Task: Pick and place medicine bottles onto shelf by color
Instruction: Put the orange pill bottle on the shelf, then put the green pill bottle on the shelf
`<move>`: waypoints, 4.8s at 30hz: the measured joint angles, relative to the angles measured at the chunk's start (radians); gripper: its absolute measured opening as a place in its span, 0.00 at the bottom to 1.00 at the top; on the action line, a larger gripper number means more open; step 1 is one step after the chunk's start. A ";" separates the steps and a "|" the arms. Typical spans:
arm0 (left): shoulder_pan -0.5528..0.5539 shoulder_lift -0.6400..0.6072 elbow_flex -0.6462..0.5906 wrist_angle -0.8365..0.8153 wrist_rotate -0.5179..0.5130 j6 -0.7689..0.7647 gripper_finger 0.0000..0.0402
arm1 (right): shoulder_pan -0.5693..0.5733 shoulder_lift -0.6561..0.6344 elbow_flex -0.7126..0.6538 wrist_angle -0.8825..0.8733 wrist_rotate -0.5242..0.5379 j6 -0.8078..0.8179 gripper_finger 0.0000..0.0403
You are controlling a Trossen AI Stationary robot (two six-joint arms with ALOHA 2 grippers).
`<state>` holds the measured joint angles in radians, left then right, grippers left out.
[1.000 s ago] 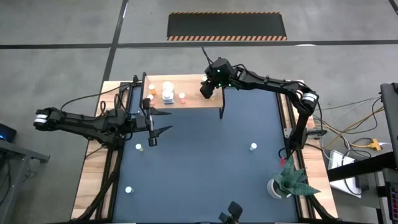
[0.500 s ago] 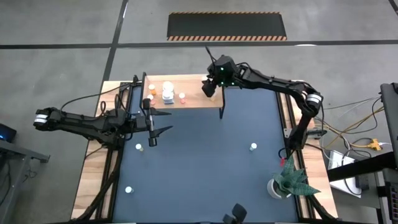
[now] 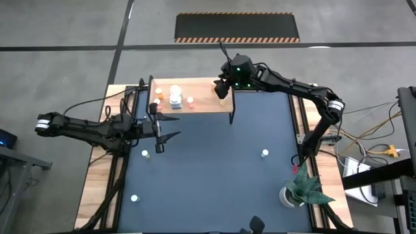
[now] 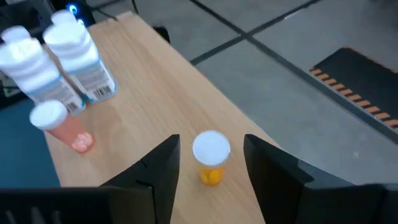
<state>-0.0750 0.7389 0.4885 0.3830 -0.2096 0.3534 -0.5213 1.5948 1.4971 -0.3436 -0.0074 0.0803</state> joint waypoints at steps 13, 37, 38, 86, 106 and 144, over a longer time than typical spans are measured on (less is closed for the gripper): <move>0.000 0.001 0.000 0.000 0.000 0.002 0.53 | -0.003 0.069 0.001 0.126 0.003 -0.081 0.12; 0.001 0.001 0.000 0.000 0.000 0.002 0.53 | -0.005 0.077 -0.021 0.123 0.008 -0.134 0.02; 0.001 0.001 0.000 0.000 0.000 0.002 0.53 | -0.005 0.077 -0.022 0.124 0.008 -0.139 0.02; 0.000 0.000 0.000 0.000 0.000 0.002 0.53 | -0.005 0.076 0.112 -0.249 0.010 -0.193 0.02; 0.001 0.000 0.000 0.001 0.000 0.002 0.53 | -0.005 0.070 0.112 -0.255 0.035 -0.209 0.02; 0.000 0.051 0.008 0.007 0.000 -0.012 0.53 | 0.598 -0.369 -0.447 0.052 0.033 -0.173 0.02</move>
<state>-0.0746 0.7894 0.4963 0.3902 -0.2096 0.3413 0.0768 1.2263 1.0497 -0.2913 0.0254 -0.0928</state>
